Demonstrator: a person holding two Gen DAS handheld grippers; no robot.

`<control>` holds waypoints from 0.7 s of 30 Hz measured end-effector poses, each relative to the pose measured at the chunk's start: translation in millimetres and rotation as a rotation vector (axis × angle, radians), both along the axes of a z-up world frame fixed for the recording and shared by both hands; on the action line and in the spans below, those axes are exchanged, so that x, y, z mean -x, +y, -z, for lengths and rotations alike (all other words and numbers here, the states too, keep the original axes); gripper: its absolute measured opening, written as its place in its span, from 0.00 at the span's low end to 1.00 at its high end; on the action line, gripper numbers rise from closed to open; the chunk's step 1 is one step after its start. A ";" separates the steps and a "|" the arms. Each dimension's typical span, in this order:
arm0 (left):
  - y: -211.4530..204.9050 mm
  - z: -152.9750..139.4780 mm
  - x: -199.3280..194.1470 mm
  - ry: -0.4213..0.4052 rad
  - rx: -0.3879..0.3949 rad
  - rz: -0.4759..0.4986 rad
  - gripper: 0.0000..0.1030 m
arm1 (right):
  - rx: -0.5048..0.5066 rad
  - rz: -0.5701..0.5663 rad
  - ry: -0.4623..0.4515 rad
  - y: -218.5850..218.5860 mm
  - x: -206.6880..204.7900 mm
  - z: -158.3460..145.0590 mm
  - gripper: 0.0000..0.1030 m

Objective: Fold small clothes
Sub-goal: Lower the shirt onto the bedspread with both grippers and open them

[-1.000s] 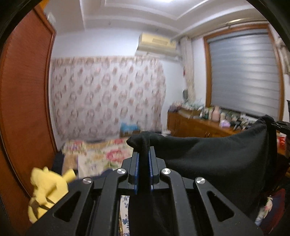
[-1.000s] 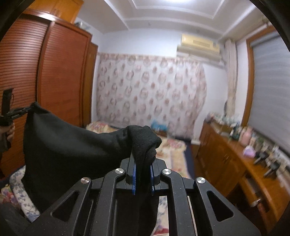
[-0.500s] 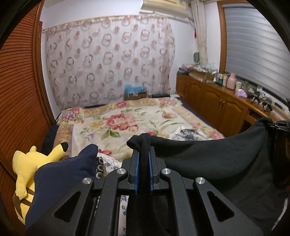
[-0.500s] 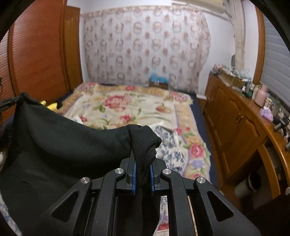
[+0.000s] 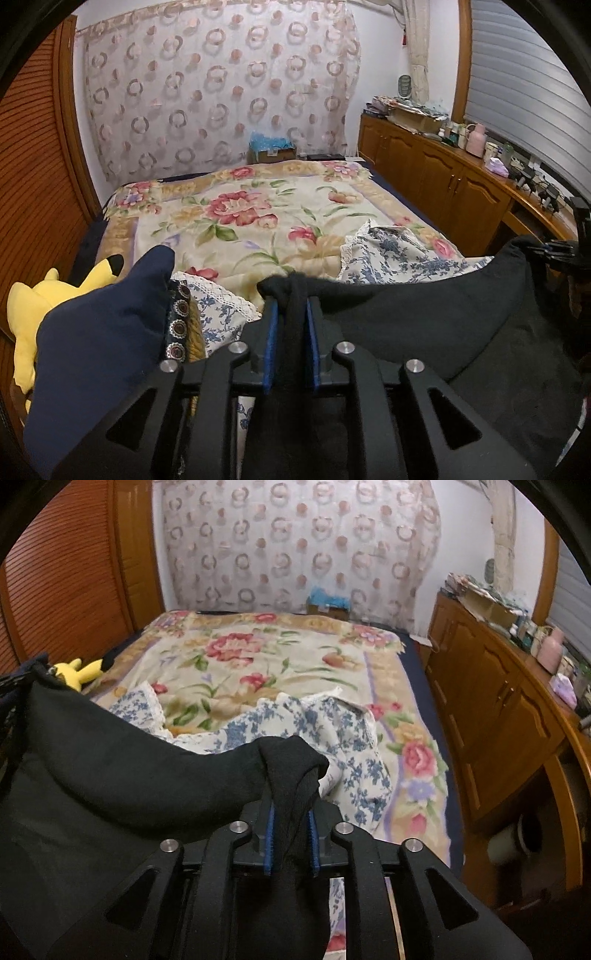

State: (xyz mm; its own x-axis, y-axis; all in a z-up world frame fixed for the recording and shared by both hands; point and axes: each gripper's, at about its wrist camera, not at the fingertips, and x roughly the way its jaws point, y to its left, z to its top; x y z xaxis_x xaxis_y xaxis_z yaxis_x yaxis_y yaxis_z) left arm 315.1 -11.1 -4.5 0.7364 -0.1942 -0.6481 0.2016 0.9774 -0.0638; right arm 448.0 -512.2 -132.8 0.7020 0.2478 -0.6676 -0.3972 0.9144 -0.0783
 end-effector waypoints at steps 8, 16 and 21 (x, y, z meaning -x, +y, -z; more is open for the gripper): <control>-8.1 1.0 36.4 0.022 0.018 0.054 0.53 | -0.043 0.043 -0.019 -5.3 27.8 -15.4 0.54; -15.1 26.2 79.7 0.094 0.004 0.082 0.53 | -0.048 0.059 -0.009 -3.7 90.5 -15.7 0.54; -18.7 42.8 99.3 0.141 0.005 0.098 0.53 | -0.085 0.091 0.038 -6.6 127.0 6.6 0.54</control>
